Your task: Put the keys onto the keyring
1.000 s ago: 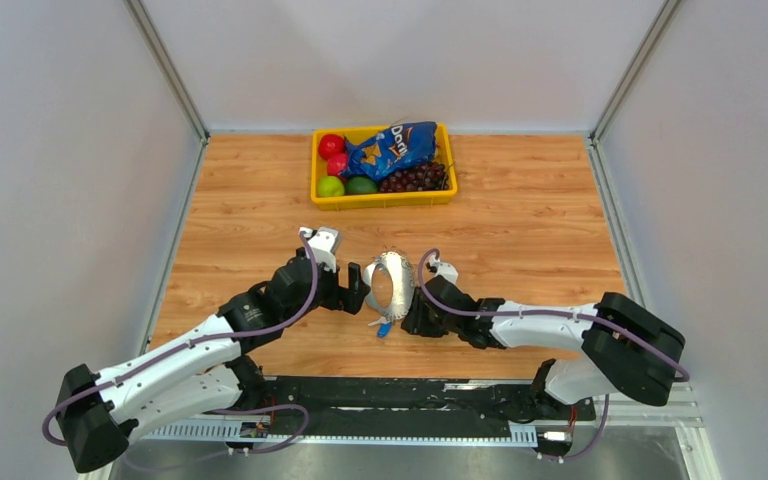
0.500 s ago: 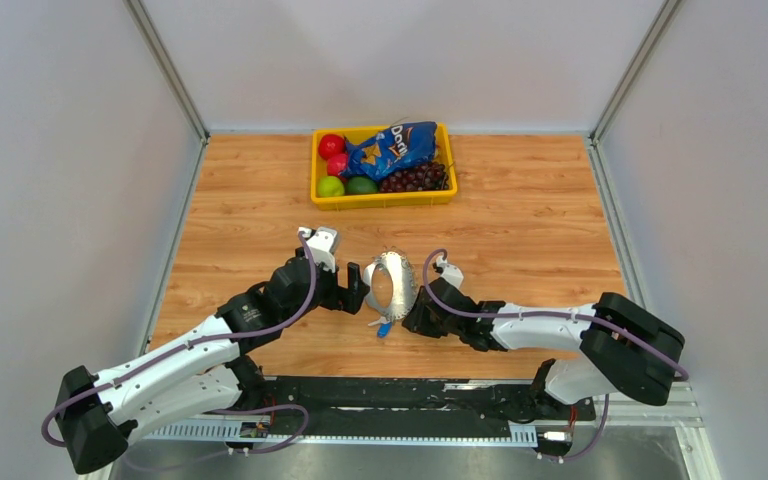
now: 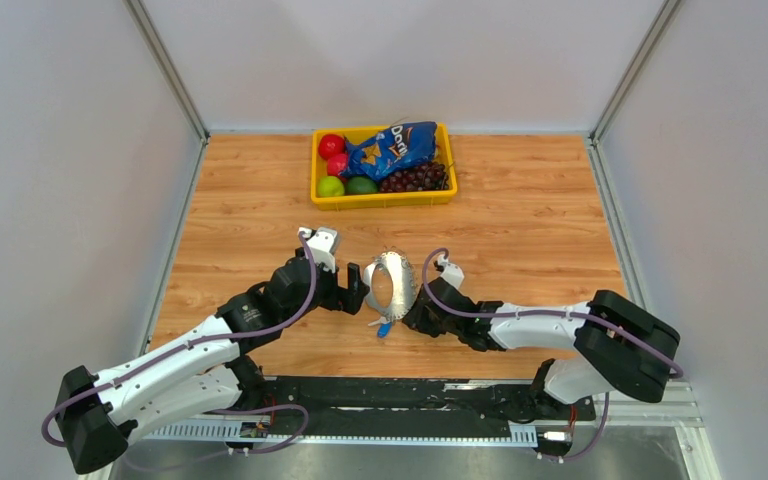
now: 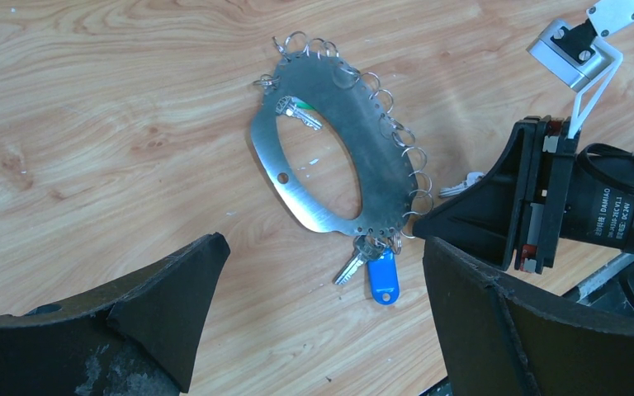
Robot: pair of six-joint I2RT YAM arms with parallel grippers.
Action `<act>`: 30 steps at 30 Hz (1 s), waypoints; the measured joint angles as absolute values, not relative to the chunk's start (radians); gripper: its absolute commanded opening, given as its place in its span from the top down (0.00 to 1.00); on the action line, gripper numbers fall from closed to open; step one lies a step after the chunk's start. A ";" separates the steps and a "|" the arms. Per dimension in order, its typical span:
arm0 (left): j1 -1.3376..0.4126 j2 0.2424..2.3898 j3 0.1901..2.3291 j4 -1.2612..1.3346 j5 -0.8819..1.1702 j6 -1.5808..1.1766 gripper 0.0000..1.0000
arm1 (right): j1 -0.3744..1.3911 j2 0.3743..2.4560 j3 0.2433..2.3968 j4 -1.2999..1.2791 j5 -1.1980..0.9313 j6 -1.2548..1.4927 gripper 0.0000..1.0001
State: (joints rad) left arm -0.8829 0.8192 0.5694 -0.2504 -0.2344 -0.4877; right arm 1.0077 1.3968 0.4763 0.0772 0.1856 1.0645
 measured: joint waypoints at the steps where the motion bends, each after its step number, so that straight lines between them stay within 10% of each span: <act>1: -0.883 0.819 0.569 -0.250 -0.234 -0.487 0.00 | 1.008 1.400 0.476 0.083 0.185 1.065 0.83; 5: -0.883 0.819 0.569 -0.250 -0.234 -0.487 0.00 | 1.008 1.408 0.476 0.094 0.180 1.065 1.00; 30: -0.883 0.781 0.569 -0.249 -0.162 -0.498 0.00 | 1.040 0.971 0.424 -0.043 0.237 0.851 1.00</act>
State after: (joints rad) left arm -0.8829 0.7811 0.5694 -0.2489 -0.1623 -0.4984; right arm 1.0405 0.9714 0.4240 -0.0433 0.2375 0.8509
